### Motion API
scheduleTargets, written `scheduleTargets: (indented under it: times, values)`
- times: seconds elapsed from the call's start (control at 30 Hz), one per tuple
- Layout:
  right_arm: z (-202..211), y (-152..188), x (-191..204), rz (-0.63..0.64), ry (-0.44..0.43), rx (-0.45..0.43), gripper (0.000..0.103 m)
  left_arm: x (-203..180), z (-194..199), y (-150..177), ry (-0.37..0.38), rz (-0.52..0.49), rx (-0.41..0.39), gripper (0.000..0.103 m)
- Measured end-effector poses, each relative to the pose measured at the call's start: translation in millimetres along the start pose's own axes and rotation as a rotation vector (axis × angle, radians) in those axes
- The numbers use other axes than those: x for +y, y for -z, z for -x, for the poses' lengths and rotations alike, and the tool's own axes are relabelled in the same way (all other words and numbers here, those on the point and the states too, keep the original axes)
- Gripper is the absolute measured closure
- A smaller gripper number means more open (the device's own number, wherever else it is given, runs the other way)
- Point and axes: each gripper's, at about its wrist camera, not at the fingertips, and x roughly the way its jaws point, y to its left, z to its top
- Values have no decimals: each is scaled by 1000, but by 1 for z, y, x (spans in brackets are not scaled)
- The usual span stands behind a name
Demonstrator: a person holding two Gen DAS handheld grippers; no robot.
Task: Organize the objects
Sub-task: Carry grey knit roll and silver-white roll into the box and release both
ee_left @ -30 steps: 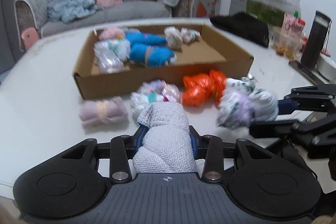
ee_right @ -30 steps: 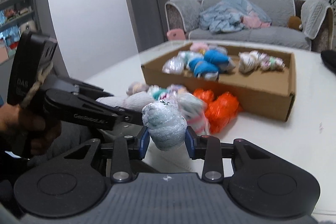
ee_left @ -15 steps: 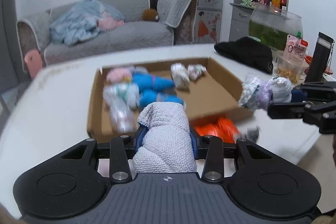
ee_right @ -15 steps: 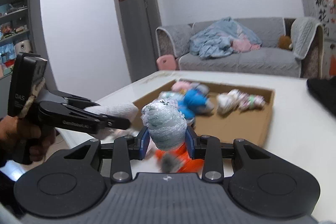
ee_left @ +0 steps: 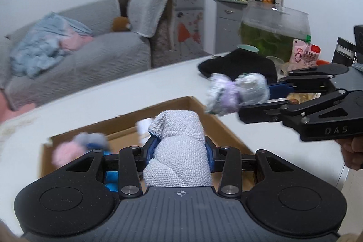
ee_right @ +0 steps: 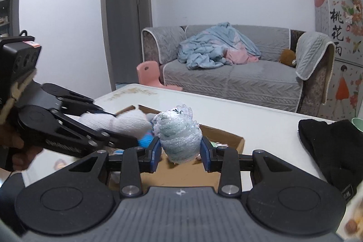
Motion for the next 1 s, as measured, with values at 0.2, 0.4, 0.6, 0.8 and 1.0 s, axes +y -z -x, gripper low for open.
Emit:
scheduleTargets:
  times: [0.2,0.4,0.6,0.8,1.0]
  values:
    - [-22,10,-12,13,13,65,70,6,-47,10,29,20,23,55]
    - [-39,13,-16,29,-9,125,70,11,-64,28,17,10,83,55]
    - [-64,10,-14,79,-17,188,70,25,-81,21,-18,-4,111,54]
    - [-84,7,-22,127,-9,267,70,35,-90,14,-53,-22,136,52]
    - [-95,8,-17,198,8,345,69,35,-100,11,-66,-22,182,48]
